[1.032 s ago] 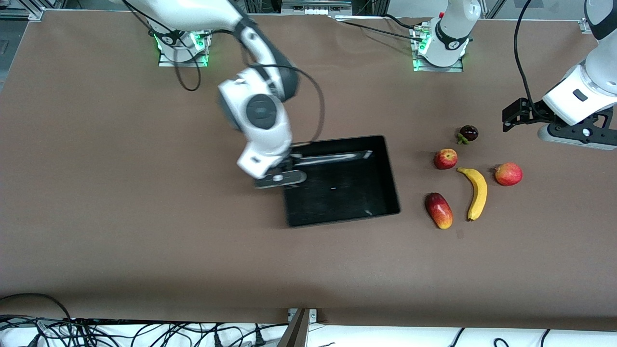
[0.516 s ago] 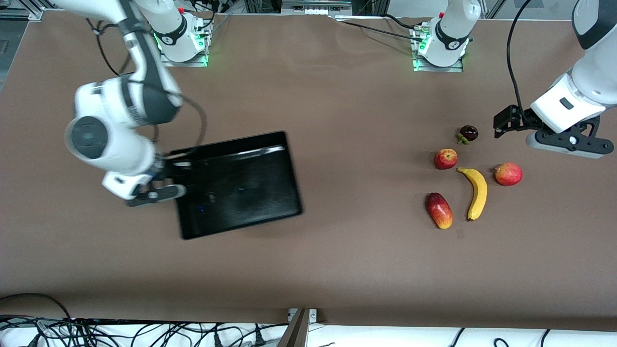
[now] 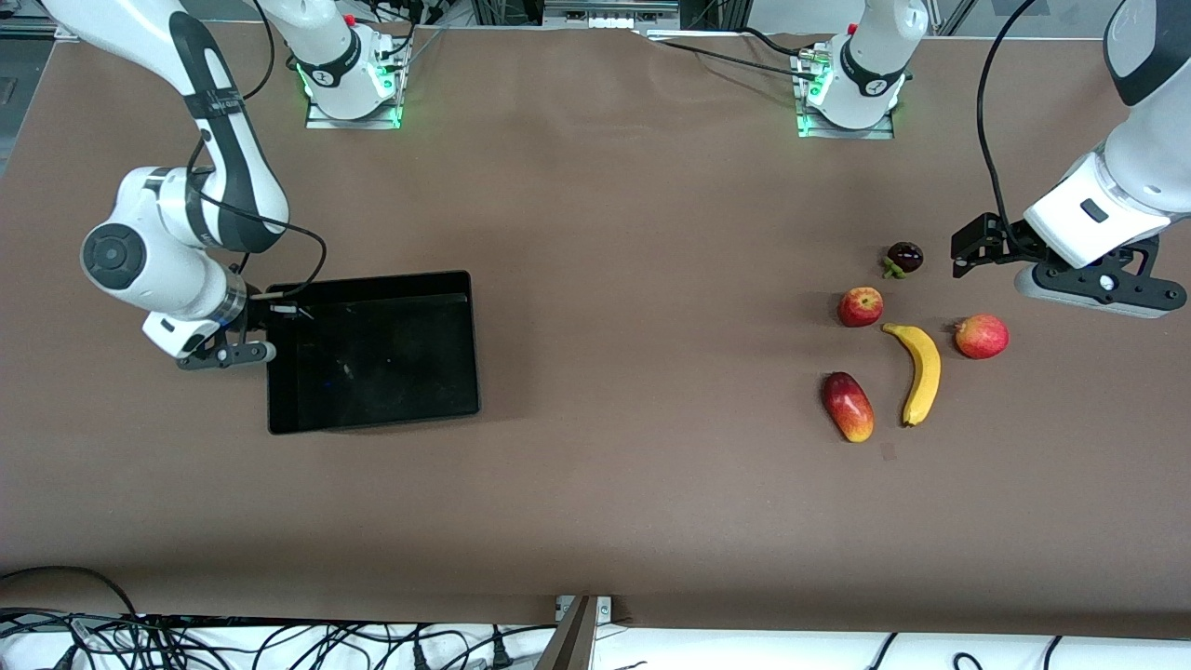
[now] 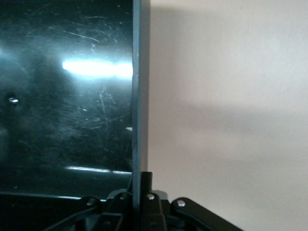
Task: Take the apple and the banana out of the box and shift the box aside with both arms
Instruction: 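Drag the black box across the table toward the right arm, then open the right gripper and lift it off the box wall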
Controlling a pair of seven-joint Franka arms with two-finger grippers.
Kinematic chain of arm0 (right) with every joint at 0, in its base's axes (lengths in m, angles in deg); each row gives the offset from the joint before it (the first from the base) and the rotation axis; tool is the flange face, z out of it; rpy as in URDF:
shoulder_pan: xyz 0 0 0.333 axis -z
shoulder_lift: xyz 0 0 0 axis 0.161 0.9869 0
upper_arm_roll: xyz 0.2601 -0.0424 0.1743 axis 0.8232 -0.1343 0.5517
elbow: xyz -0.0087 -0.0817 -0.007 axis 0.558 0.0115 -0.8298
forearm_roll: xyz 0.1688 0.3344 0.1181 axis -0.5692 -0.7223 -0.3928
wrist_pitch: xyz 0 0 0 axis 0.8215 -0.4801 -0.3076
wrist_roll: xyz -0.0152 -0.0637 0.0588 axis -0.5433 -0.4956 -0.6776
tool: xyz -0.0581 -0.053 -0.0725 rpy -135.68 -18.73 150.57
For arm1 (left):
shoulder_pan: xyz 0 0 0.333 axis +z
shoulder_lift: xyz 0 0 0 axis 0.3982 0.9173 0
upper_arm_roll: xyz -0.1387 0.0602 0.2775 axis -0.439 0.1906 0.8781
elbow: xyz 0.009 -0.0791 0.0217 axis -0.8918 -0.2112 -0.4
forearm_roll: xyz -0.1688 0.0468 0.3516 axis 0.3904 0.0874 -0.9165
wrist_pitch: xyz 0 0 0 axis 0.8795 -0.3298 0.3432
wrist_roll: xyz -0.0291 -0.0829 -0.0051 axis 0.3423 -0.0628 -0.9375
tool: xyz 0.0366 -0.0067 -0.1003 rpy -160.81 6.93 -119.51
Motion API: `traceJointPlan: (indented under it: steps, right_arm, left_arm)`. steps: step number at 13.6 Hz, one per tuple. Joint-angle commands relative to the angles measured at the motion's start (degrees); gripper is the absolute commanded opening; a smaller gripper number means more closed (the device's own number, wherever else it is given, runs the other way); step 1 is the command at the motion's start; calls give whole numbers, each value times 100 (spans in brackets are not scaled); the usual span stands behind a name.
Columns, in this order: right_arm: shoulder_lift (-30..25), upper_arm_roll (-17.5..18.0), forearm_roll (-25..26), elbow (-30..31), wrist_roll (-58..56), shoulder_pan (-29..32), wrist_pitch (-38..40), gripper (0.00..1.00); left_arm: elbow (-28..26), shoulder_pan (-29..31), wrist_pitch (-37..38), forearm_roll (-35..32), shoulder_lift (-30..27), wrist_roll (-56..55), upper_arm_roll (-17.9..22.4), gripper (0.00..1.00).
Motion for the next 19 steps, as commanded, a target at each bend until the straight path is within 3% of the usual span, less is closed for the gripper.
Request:
traceJointPlan:
  steps: [1, 2, 3, 6, 9, 10, 12, 14, 19]
  right_arm:
    - [-396, -15, -160, 537, -152, -43, -281, 0]
    - [-379, -15, -160, 555, -152, -43, -273, 0]
    - [-361, -15, -160, 573, -160, -43, -273, 10]
    - [-387, -24, -160, 556, -152, -43, -220, 100]
    - [-536, -24, -151, 311, -178, -51, -89, 100]
    - [-554, -24, -151, 31, -178, -51, 286, 100]
    - [-467, -24, -143, -1047, -178, -43, 1496, 100]
    - [-370, -24, -125, -2033, -117, -60, 2544, 100]
    - [-554, -6, -90, -3414, -99, -78, 4083, 100]
  left_arm:
    - [293, 2, 122, -104, -14, -82, -25, 100]
    - [356, 2, 201, -104, -14, -91, -25, 100]
    - [356, 46, 245, -113, -14, -83, -8, 100]
    - [278, 265, 439, -113, -128, -56, 45, 100]
    - [129, 274, 378, -279, -250, -56, -16, 100]
    - [-98, 275, 238, -289, -390, -65, -16, 100]
    - [-582, 353, -280, -280, -646, -56, 1, 100]
    - [-540, 398, -291, -254, -612, -48, 1, 100]
    - [-452, 398, -247, -219, -568, -30, 10, 100]
